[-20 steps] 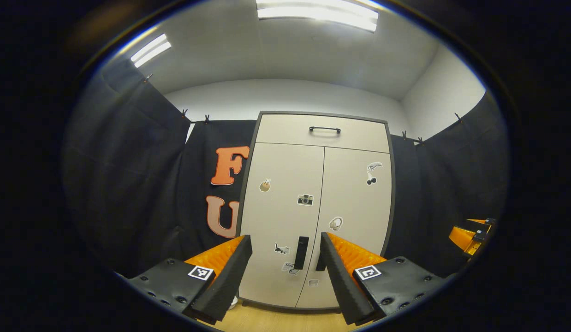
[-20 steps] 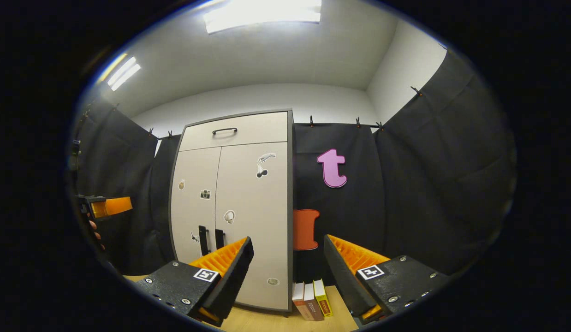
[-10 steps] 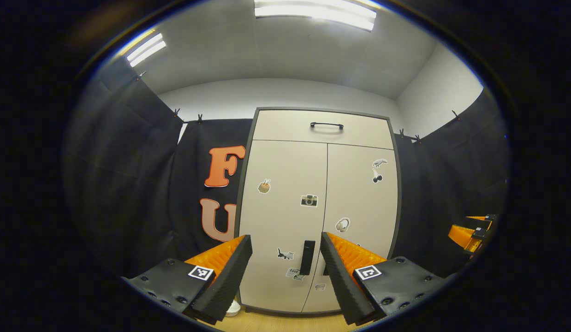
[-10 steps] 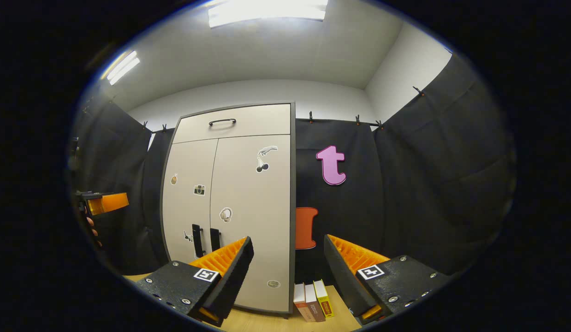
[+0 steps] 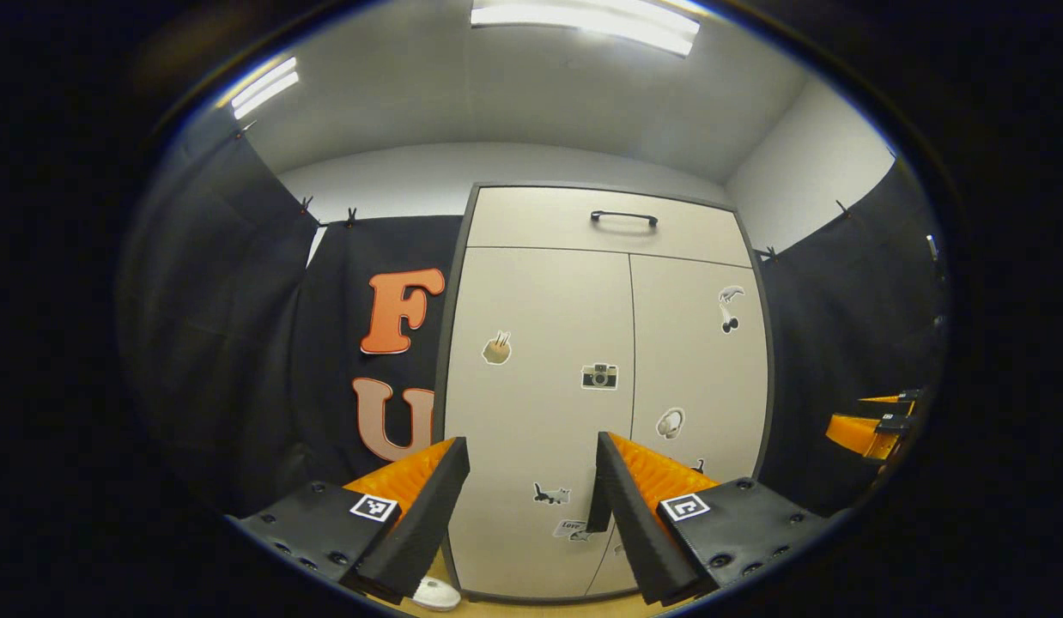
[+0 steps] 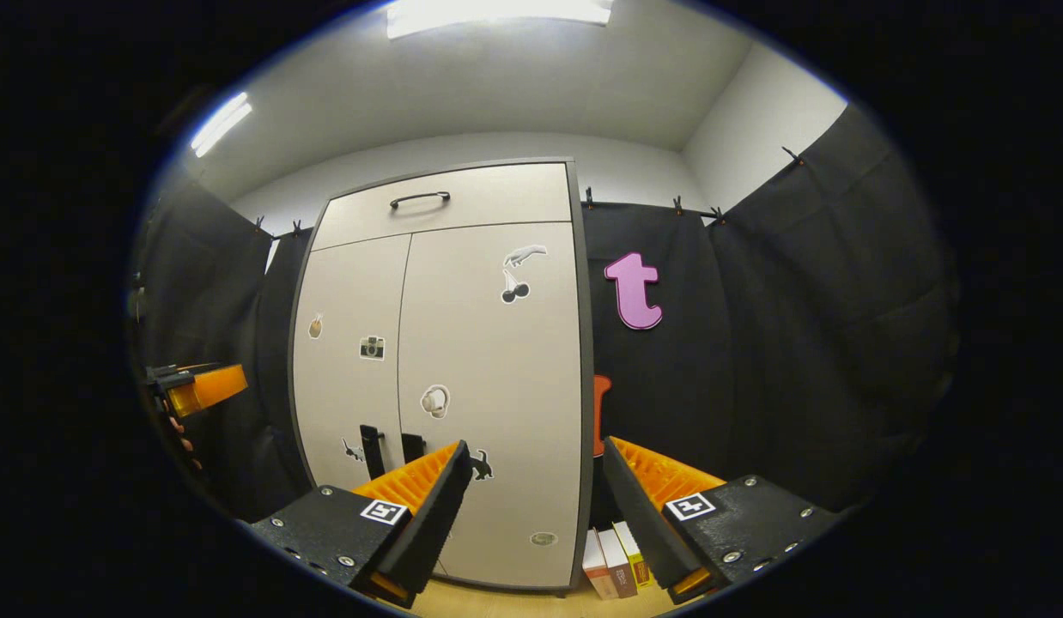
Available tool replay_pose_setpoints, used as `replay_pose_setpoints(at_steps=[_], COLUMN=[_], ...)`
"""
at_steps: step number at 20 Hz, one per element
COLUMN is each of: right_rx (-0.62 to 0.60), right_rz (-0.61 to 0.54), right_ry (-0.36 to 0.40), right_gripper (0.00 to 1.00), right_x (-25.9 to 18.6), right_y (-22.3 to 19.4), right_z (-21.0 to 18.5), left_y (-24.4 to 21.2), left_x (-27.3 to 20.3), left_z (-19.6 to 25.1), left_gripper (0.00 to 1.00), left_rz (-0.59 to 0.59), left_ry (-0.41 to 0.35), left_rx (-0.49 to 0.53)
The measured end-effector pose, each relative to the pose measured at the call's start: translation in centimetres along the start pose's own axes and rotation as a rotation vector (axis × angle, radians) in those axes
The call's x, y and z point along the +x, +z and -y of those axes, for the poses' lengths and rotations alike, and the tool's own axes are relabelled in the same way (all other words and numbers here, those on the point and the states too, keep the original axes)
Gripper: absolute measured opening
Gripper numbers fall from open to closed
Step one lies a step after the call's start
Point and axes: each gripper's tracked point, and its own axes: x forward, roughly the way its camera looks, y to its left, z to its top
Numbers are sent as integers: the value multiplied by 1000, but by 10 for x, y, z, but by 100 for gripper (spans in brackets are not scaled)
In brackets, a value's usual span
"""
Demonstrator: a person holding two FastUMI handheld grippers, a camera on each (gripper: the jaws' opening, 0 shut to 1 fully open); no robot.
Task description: Open the right door of the double-door shoe cabinet with the right hand, and open the left door with the left hand.
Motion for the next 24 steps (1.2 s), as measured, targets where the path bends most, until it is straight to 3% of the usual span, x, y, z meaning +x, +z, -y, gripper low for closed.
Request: replay_pose_setpoints(at_steps=[2,4,10,17,20,24], right_rx=[-7,-24,3,51,28,55], right_rz=[-7,-14,-85,-232,-261,-289], right_ry=[-2,13,46,129,103,100], right_gripper=[98,93,93,93,81,75], right_x=[13,26,70,121,140,156], right_y=[-5,-12,-45,-114,-134,-147], right_z=[-10,-24,-69,-144,-153,-166], left_y=[-8,-16,-37,-74,-83,-94], left_x=[7,15,36,51,55,57], left_z=[-9,-22,-54,-96,-115,-130], left_gripper=[96,97,94,96,95,95], left_rz=[-6,-17,-33,-86,-100,-113], left_ry=[-9,-5,1,19,35,47], left_rx=[1,-14,-27,-29,-27,-20])
